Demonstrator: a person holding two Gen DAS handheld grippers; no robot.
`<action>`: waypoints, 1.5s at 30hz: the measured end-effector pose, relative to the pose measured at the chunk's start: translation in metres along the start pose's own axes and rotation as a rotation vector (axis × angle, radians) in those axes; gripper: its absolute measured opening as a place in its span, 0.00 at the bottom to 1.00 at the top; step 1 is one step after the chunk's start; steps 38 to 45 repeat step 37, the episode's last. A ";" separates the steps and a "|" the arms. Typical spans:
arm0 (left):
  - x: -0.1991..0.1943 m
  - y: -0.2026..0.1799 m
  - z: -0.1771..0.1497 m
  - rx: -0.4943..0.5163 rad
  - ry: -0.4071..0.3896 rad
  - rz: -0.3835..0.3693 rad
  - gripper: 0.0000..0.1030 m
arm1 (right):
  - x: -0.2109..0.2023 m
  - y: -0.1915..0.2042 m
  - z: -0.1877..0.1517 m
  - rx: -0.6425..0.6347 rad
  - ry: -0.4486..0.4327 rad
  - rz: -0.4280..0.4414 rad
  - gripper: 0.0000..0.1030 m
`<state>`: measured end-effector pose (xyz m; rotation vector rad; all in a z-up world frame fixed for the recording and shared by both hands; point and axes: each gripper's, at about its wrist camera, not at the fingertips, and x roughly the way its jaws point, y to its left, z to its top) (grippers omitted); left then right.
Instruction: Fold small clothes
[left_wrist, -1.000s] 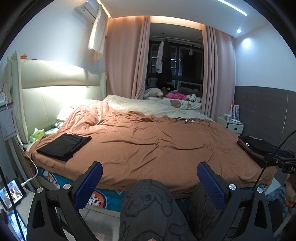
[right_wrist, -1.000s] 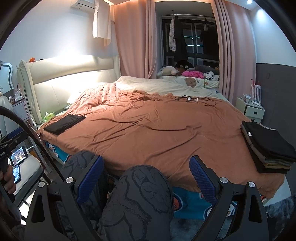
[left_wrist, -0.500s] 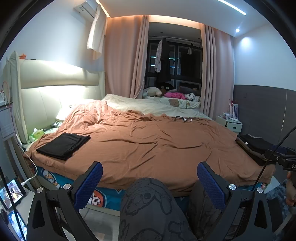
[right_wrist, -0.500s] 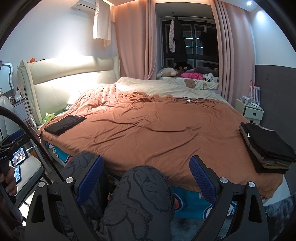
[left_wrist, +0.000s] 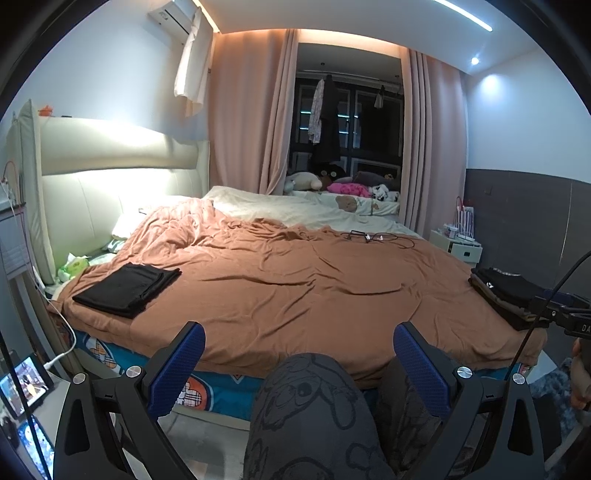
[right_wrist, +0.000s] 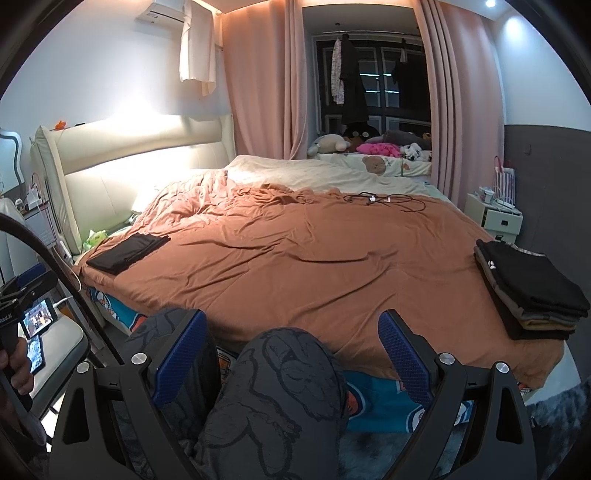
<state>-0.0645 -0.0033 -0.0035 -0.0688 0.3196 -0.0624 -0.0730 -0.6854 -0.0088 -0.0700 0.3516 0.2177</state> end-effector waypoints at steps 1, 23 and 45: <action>0.000 0.000 0.000 0.000 0.000 0.000 0.99 | 0.000 0.001 0.000 0.001 0.001 0.000 0.91; -0.008 0.011 -0.006 -0.047 0.006 0.013 0.99 | -0.002 0.004 0.002 -0.038 0.010 -0.020 0.91; -0.012 0.011 -0.008 -0.033 0.002 0.035 0.99 | -0.002 0.007 0.004 -0.035 0.017 -0.017 0.91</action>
